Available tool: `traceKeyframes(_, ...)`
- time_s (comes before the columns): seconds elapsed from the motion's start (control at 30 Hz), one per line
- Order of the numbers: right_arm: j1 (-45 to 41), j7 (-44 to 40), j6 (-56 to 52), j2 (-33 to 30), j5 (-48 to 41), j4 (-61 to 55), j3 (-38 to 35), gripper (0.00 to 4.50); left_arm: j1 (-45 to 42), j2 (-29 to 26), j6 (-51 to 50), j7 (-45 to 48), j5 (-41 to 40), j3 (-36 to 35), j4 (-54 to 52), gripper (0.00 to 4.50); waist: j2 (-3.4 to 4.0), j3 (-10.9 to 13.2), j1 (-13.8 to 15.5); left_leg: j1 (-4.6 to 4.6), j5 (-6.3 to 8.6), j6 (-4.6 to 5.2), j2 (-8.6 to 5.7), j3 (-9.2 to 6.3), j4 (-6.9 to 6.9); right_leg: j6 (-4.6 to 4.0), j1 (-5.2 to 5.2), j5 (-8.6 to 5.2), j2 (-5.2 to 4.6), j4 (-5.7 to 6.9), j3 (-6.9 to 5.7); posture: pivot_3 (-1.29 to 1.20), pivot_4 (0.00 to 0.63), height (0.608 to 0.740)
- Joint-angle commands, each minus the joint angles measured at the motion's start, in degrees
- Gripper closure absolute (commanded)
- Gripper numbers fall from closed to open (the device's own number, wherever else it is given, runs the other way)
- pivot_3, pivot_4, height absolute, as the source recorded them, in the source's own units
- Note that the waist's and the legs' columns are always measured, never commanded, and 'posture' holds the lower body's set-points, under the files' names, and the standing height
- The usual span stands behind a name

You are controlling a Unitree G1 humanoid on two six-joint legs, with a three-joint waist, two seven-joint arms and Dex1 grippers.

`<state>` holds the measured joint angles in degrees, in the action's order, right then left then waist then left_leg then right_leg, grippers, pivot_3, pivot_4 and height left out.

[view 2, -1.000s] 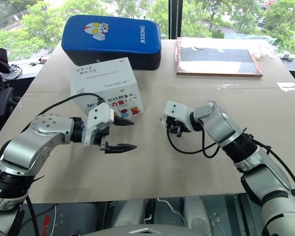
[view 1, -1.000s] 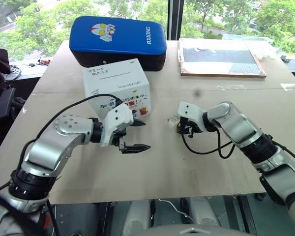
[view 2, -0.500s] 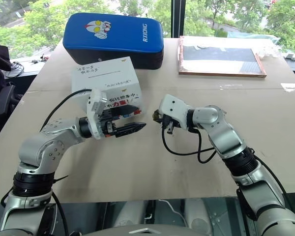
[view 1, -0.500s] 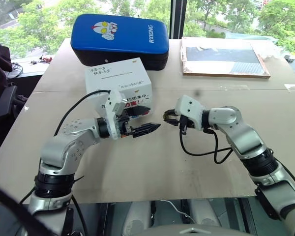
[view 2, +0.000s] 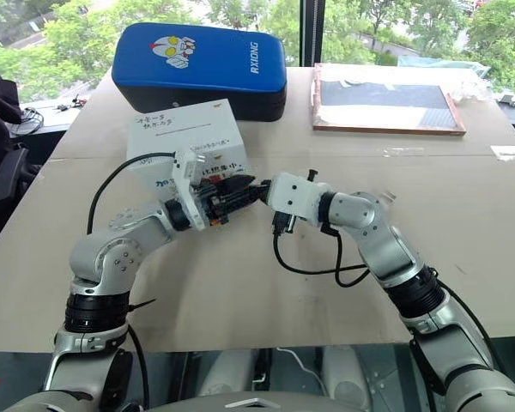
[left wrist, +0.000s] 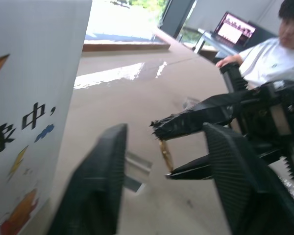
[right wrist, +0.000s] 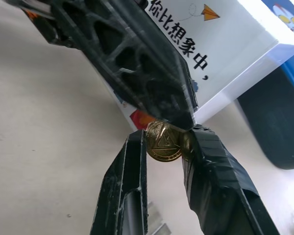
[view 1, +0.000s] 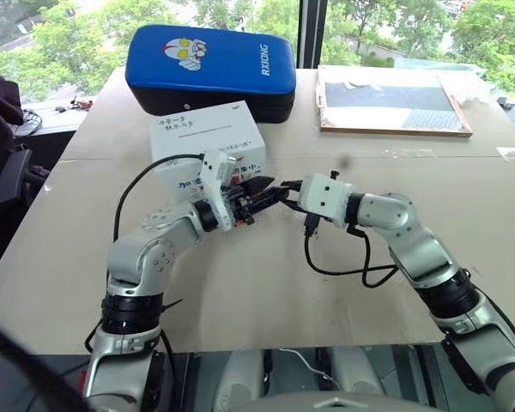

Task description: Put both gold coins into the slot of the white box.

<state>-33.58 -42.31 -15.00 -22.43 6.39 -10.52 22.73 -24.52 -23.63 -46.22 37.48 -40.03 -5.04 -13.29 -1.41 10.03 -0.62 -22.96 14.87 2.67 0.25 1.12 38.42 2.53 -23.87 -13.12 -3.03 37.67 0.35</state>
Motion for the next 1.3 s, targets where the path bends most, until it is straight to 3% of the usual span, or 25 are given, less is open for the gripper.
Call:
traceKeyframes(0.03,-0.60,0.83,3.05,0.60,0.99,-1.42,-0.09,4.03,-0.50,0.79,-3.03,-1.63,-2.68,-0.97,-0.83,2.19,0.00,0.00,-0.04,0.01,0.00,0.00,0.00,0.00,0.00,0.00,0.00,0.00,0.00,0.01,0.00,0.00,0.150,0.740)
traceKeyframes(0.63,-1.59,2.39,8.25,2.77,3.02,-0.27,-1.50,4.03,-1.62,0.93,-6.97,-2.55,-3.07,0.97,0.43,2.19,0.00,0.00,-0.07,0.10,-0.05,-0.08,-0.01,-0.02,0.00,-0.01,0.08,0.00,0.03,0.04,0.01,0.00,0.150,0.740)
traceKeyframes(1.3,-0.18,3.20,8.48,2.44,3.03,1.74,-2.73,4.03,-0.87,-2.34,-3.29,1.67,-5.27,-2.79,-1.12,2.19,0.00,0.00,-0.11,0.08,-0.08,-0.14,0.00,-0.02,-0.01,-0.02,0.07,-0.01,-0.06,-0.01,0.01,0.00,0.150,0.740)
